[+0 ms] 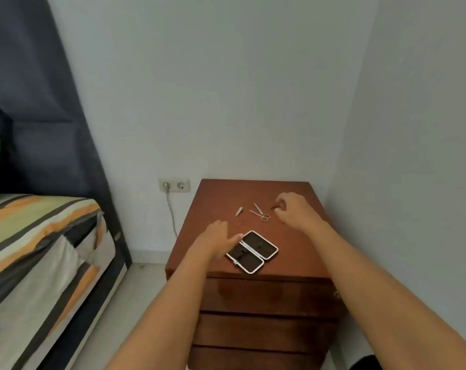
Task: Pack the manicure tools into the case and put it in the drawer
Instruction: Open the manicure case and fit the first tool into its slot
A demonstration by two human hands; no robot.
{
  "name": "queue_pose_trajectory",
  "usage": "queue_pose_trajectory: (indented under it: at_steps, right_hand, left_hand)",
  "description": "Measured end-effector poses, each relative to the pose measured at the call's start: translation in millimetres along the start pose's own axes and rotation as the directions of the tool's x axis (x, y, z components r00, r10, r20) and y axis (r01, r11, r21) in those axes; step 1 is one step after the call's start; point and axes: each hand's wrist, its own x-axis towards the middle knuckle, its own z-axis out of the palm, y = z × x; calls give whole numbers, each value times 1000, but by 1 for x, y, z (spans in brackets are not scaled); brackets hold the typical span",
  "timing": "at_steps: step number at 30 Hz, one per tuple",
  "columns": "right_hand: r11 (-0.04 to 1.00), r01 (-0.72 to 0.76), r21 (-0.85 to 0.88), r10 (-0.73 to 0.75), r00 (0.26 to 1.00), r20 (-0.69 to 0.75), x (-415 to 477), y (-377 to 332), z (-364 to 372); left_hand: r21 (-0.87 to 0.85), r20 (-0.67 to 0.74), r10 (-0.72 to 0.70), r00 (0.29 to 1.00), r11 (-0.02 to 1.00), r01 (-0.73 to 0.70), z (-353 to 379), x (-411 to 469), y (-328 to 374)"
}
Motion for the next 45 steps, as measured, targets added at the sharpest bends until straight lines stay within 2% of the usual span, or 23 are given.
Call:
queue_pose_trajectory:
  at_steps: [2,5,10,19,22,26,30,32,36,40,45]
  right_hand:
    - [1000,-13,28,12,1000,25,21,8,16]
    - [999,-24,38,19,991,135,53,22,50]
    - [999,30,25,-35,971,238,111,31,101]
    - [942,298,-152,-222,896,386,177,33,146]
    - [924,337,-182,-269,909,318,177,35,146]
    - [931,320,-176,-271,928,255,166,40,138]
    - [975,207,82,-214,973,90,150,43,128]
    - [967,202,157,-216,973,76,142,37,122]
    - [959,218,181,-253,946,202,129,19,121]
    - [972,214,93,-233,898,374,126,9,125]
    - [972,235,18,-215,855,471,132,-2,128]
  left_hand:
    - [7,93,-9,996,1000,8,22,12,-10]
    - [38,180,21,983,999,-28,66,16,-29]
    - [57,85,148,985,987,-153,92,37,-52]
    - [37,47,281,959,958,-283,83,78,-74]
    - [31,33,288,957,957,-289,81,83,-76]
    - [20,19,270,963,962,-271,77,87,-78]
    - [-9,-5,231,973,973,-231,77,87,-81]
    - [-5,-26,218,976,976,-218,80,85,-80]
    - [8,-90,196,976,980,-196,88,85,-79]
    - [51,-116,194,974,981,-189,95,81,-79]
    - [74,-137,186,973,981,-178,98,78,-81]
